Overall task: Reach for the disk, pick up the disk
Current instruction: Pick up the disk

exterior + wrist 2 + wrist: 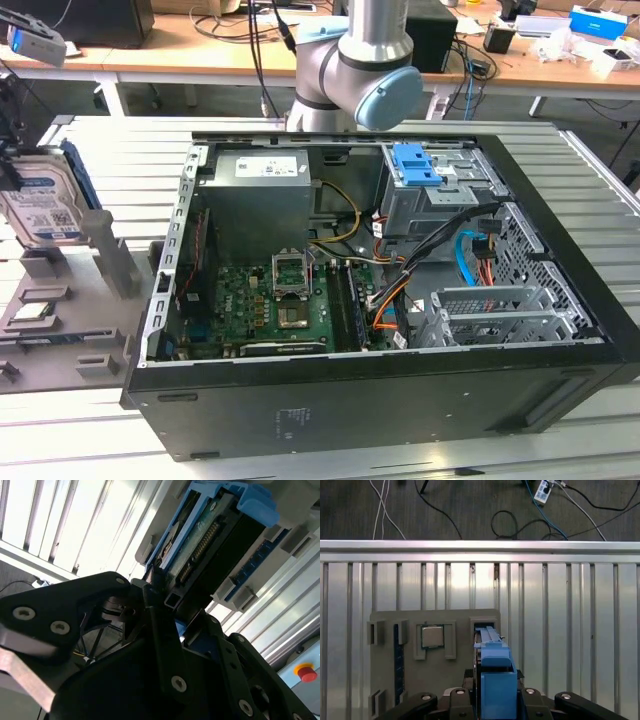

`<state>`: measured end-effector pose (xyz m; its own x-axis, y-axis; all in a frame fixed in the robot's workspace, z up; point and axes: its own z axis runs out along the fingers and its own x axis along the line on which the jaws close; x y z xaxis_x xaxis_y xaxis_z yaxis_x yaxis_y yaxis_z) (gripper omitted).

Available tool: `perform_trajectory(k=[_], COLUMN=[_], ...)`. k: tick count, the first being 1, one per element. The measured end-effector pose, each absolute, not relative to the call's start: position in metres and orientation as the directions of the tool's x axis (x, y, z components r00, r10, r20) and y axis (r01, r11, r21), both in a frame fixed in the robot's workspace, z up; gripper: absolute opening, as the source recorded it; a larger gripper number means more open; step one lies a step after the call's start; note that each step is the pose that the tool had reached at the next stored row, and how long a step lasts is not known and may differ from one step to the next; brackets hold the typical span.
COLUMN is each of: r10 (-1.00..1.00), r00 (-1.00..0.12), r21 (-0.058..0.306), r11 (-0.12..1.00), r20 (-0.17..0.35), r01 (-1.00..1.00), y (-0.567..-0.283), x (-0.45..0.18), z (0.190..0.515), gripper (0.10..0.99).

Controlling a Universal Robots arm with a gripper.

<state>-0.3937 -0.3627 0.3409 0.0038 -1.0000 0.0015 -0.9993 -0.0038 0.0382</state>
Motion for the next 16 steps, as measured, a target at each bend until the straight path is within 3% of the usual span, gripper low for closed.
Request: perform_trajectory(k=[16], r10=[-1.000], r00=[0.004], r21=[0.038], r11=[-0.004], r20=[0.002], r01=[-0.999], y=[-0.363], x=[-0.392], z=[0.365], gripper=[0.365])
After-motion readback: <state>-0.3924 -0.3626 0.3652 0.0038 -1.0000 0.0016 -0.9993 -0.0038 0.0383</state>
